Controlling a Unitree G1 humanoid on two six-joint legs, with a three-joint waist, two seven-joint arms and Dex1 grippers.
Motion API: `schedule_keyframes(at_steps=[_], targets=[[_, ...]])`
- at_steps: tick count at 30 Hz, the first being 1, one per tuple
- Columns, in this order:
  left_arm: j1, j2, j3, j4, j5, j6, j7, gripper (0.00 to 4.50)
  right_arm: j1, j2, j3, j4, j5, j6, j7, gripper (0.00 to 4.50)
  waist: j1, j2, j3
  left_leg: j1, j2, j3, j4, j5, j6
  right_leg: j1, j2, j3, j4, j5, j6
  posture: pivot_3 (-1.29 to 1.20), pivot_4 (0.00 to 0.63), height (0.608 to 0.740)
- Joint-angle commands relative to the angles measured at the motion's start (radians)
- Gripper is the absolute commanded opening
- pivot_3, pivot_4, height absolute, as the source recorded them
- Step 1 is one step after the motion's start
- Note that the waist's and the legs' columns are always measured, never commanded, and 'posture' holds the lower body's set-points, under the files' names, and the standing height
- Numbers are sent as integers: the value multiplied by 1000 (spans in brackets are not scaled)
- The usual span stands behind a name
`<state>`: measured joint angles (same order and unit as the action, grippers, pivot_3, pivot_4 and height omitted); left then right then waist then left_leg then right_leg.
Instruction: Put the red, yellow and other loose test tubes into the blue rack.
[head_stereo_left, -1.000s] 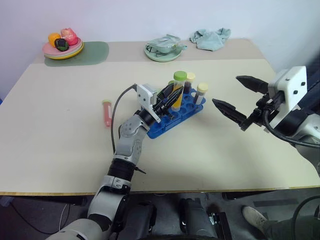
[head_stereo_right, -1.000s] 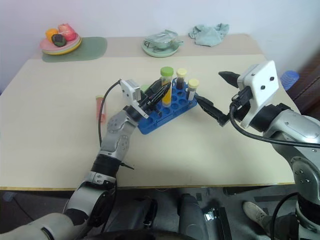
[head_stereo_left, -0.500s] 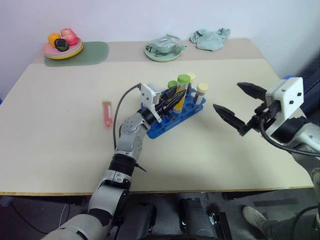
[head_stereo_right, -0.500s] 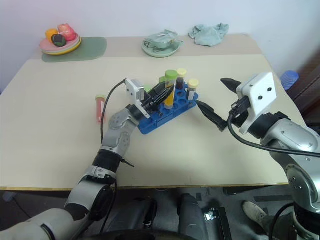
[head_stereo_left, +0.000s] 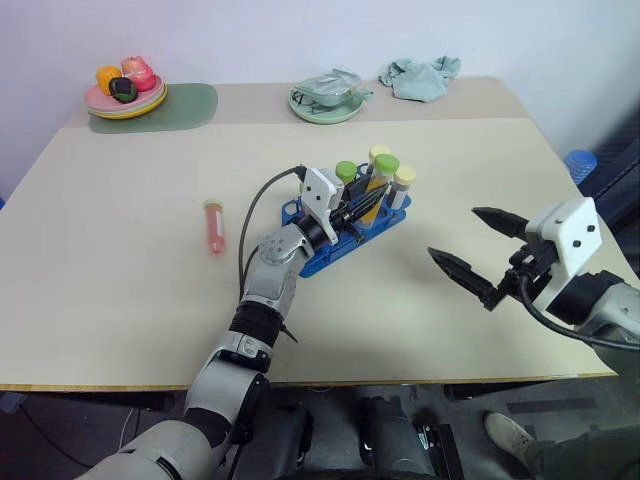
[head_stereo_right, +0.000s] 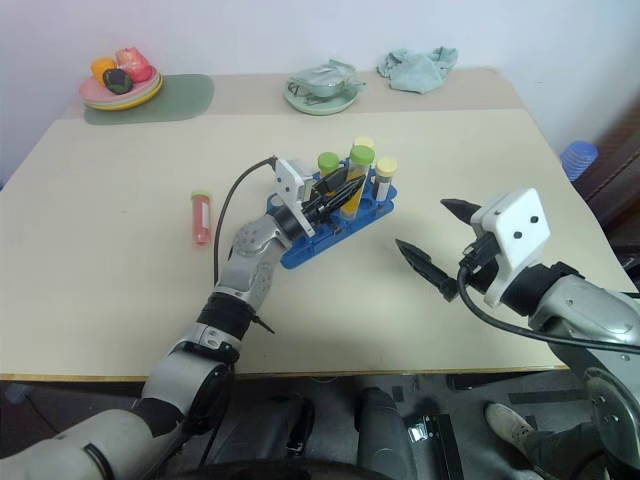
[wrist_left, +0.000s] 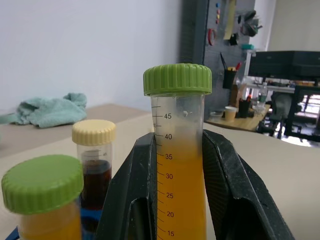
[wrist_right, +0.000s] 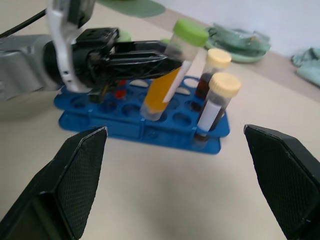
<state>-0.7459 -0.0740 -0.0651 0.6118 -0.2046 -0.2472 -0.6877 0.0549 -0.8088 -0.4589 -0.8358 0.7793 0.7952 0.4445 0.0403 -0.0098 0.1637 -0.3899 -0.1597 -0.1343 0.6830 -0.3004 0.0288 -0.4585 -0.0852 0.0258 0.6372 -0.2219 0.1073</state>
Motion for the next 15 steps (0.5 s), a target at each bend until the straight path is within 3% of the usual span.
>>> schedule_keyframes(at_steps=[1, 15], targets=[[-34, -6, 0, 13, 10, -27, 11, 695, 21, -17, -70, -51, 38, 16, -9, 4500, 0, 0, 0, 0, 0, 0, 0, 0, 0, 0, 0, 0, 0, 0, 0, 0, 150, 740], [-58, 12, -2, 86, 56, -58, 59, 695, 223, -26, -255, -78, 80, 13, 70, 4500, -2, 0, 0, 1, 0, 0, 0, 0, 0, 1, 0, 0, 0, 0, 1, 0, 150, 740]])
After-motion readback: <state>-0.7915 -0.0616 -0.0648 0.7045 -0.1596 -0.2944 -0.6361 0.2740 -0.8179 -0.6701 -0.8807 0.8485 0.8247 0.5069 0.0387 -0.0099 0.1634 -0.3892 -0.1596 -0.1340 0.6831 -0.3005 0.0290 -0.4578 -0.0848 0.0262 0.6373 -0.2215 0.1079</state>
